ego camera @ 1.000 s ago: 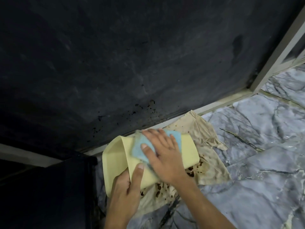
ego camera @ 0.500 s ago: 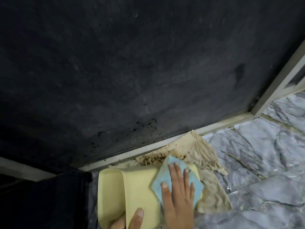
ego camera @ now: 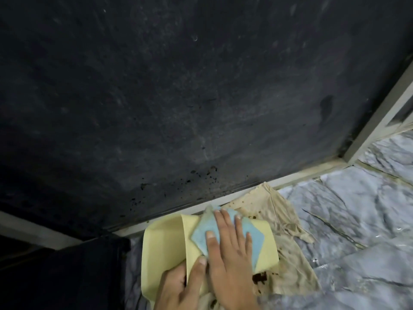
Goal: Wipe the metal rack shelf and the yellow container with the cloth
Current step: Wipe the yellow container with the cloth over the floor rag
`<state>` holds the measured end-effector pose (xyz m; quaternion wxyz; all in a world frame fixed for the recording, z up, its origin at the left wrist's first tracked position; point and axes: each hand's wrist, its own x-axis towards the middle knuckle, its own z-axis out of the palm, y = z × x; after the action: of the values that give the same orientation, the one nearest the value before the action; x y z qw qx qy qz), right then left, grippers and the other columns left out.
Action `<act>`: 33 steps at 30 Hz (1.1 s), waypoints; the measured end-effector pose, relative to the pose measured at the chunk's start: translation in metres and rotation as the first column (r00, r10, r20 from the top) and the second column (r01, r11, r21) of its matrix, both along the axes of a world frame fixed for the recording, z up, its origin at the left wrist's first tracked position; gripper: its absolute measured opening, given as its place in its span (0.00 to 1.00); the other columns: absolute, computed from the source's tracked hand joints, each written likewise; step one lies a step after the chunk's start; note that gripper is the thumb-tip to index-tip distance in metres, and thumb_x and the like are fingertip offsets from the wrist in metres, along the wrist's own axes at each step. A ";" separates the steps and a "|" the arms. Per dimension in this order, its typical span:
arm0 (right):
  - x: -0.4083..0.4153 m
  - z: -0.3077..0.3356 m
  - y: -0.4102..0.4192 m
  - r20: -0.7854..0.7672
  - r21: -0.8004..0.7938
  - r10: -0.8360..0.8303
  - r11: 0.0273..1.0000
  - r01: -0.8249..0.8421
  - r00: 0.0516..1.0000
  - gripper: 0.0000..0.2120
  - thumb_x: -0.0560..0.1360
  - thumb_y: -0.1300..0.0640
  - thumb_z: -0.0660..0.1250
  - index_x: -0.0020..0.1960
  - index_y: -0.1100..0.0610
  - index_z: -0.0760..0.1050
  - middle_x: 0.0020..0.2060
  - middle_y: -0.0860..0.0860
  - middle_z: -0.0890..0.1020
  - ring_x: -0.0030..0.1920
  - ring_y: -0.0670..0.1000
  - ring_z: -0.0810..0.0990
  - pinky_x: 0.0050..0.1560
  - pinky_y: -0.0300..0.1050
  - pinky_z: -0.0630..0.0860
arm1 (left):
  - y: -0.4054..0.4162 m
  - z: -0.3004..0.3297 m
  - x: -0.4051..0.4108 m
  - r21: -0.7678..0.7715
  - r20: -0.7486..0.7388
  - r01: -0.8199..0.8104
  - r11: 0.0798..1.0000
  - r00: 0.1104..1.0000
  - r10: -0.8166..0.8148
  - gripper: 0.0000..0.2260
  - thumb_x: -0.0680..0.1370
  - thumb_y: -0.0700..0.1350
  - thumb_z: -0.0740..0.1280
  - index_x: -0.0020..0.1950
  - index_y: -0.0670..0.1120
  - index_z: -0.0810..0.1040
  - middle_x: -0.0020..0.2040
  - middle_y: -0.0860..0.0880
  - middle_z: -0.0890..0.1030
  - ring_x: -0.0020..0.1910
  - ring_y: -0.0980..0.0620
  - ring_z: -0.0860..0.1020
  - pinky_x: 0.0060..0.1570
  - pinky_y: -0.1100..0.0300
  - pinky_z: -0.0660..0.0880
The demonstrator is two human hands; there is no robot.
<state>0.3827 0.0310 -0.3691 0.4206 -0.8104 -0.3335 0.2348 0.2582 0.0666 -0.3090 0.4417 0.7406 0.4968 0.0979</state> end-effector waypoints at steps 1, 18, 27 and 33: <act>0.000 0.002 0.001 0.004 0.039 0.040 0.998 -0.040 0.999 0.26 0.75 0.32 0.38 0.74 0.28 0.48 0.72 0.23 0.46 0.74 0.34 0.35 0.72 0.41 0.29 | -0.001 -0.003 0.007 -0.005 0.003 0.042 0.999 0.999 -0.042 0.10 0.80 0.52 0.68 0.59 0.64 0.82 0.59 0.70 0.83 0.50 0.81 0.72 0.52 0.89 0.60; 0.111 -0.094 -0.022 -0.183 0.000 -0.140 0.990 0.143 0.973 0.27 0.74 0.27 0.47 0.71 0.31 0.61 0.69 0.31 0.65 0.72 0.38 0.60 0.72 0.46 0.55 | 0.033 0.013 0.030 -0.535 0.045 -0.191 0.823 0.966 0.253 0.11 0.76 0.39 0.73 0.56 0.50 0.86 0.48 0.56 0.90 0.53 0.54 0.86 0.53 0.55 0.77; 0.117 -0.097 -0.026 -0.223 0.122 -0.243 0.954 0.275 0.944 0.24 0.79 0.35 0.55 0.66 0.47 0.74 0.45 0.28 0.79 0.51 0.25 0.73 0.45 0.24 0.68 | 0.043 0.011 0.049 -0.507 0.088 -0.216 0.835 0.950 0.299 0.11 0.76 0.32 0.70 0.56 0.42 0.83 0.44 0.47 0.91 0.44 0.45 0.89 0.42 0.56 0.80; 0.111 -0.072 -0.035 -0.010 0.169 -0.189 0.967 0.188 0.982 0.20 0.81 0.41 0.54 0.63 0.52 0.74 0.48 0.48 0.83 0.50 0.51 0.81 0.47 0.48 0.77 | 0.026 0.026 0.027 -0.405 0.114 -0.123 0.906 0.976 0.184 0.10 0.79 0.36 0.70 0.58 0.47 0.83 0.50 0.51 0.90 0.50 0.53 0.88 0.54 0.53 0.81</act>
<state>0.4938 -0.0040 -0.4410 0.5075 -0.8004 -0.2749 0.1620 0.2848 0.0925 -0.2830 0.6091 0.5850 0.5287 0.0854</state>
